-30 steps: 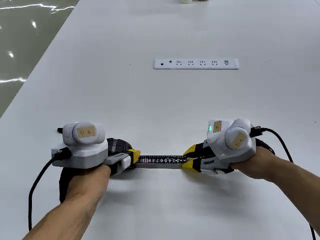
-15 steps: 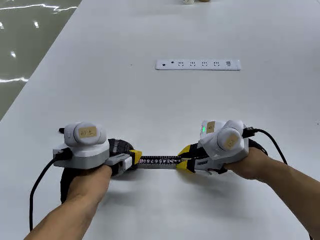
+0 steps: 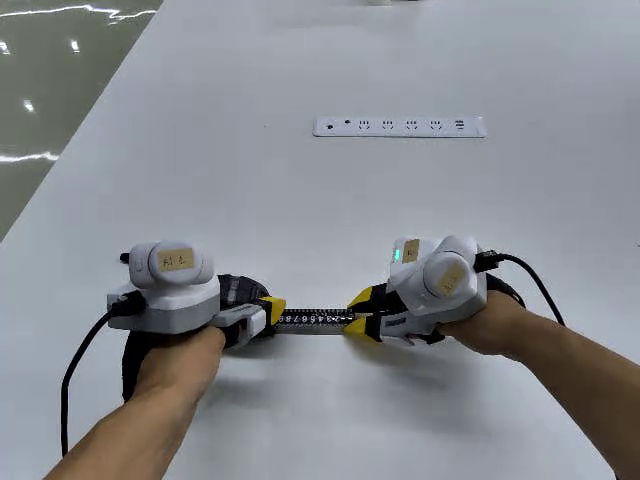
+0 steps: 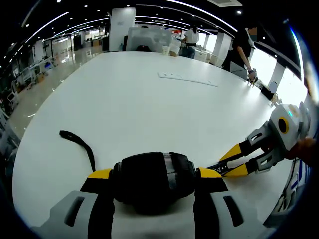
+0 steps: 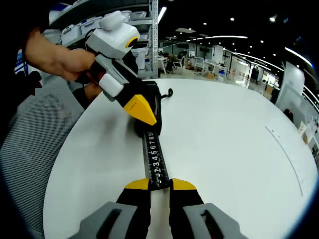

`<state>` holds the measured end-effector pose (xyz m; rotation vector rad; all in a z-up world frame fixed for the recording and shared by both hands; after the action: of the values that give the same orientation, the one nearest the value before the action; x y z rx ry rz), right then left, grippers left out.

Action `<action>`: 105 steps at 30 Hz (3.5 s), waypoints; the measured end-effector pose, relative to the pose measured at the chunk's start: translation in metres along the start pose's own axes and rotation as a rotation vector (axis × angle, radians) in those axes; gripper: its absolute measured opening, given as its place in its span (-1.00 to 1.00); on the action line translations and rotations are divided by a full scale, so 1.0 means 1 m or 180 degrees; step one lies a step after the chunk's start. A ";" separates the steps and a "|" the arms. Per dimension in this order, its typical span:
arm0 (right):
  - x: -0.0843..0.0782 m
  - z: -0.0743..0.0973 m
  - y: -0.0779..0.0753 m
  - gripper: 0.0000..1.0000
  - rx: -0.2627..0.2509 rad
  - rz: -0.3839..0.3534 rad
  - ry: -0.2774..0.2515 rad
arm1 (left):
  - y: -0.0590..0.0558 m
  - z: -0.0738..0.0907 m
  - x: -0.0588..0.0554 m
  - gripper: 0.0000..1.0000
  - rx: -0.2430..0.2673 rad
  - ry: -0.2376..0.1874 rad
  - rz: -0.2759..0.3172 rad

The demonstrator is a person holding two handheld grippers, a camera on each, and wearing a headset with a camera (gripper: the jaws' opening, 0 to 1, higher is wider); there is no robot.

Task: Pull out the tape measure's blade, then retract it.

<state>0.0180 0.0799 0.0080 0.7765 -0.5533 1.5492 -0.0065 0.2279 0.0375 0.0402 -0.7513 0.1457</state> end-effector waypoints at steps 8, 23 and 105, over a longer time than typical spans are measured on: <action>0.006 -0.007 -0.001 -0.80 0.0008 0.0039 -0.0008 | 0.000 0.001 0.000 0.18 -0.0003 0.0001 0.0010; 0.023 -0.027 -0.001 -0.80 0.0051 0.0092 -0.0047 | 0.001 -0.001 0.001 0.18 -0.0016 0.0016 0.0038; 0.052 -0.045 0.007 -0.56 0.0038 0.0260 -0.0038 | 0.004 0.012 0.005 0.36 -0.0114 -0.0022 -0.0005</action>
<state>0.0027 0.1467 0.0180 0.7810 -0.5911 1.6252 -0.0120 0.2312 0.0498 0.0073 -0.7605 0.1307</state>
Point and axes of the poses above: the centre of the closed fingertips' face, and the gripper's own axes: z roughly backward along the fingers, y roughly to its left, x roughly out of its top, the point moved 3 cm from there along z, roughly backward along the fingers, and after that the axes turned 8 degrees about x, right-handed, at the moved point
